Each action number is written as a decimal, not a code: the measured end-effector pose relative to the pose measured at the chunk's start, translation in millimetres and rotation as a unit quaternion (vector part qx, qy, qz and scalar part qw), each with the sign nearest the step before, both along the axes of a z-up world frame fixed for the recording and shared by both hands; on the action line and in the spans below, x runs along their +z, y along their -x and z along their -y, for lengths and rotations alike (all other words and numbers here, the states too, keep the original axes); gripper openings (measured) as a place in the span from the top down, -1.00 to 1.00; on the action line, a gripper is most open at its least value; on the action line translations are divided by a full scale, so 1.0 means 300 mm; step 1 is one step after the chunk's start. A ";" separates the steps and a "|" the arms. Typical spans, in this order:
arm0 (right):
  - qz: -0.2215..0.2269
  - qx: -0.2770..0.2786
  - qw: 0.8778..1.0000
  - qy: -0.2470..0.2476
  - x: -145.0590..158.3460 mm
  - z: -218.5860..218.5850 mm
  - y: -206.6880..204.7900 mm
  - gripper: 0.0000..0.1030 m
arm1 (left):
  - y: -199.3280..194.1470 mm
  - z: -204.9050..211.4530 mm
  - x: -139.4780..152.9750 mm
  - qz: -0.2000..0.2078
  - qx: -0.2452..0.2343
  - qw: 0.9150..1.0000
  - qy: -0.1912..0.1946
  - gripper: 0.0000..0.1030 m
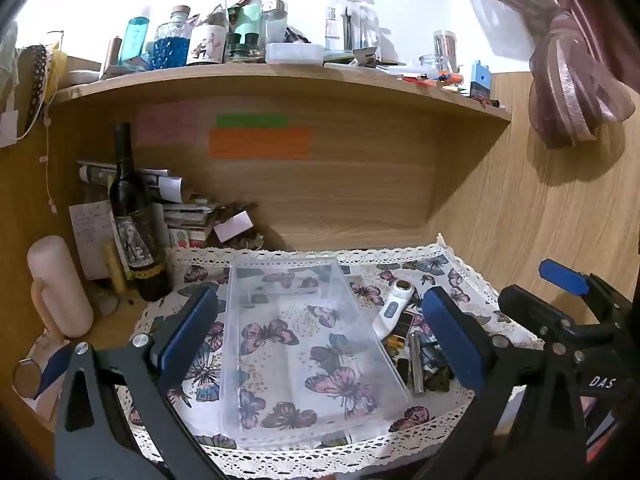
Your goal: Organize rigid objects
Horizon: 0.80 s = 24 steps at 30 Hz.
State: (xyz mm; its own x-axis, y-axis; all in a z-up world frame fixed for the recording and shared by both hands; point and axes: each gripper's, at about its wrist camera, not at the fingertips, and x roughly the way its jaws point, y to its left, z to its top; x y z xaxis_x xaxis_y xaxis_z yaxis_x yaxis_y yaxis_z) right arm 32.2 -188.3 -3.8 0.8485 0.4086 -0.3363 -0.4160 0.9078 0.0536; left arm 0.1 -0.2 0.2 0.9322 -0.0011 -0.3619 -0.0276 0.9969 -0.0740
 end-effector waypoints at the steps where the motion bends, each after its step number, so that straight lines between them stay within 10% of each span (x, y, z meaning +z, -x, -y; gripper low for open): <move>1: -0.002 0.001 1.000 0.001 -0.001 0.000 -0.002 -1.00 | 0.000 -0.002 0.000 0.000 0.002 1.000 0.004 -1.00; 24: 0.005 0.002 1.000 -0.004 0.004 -0.006 -0.008 -1.00 | 0.013 0.014 0.025 0.020 0.002 1.000 -0.002 -1.00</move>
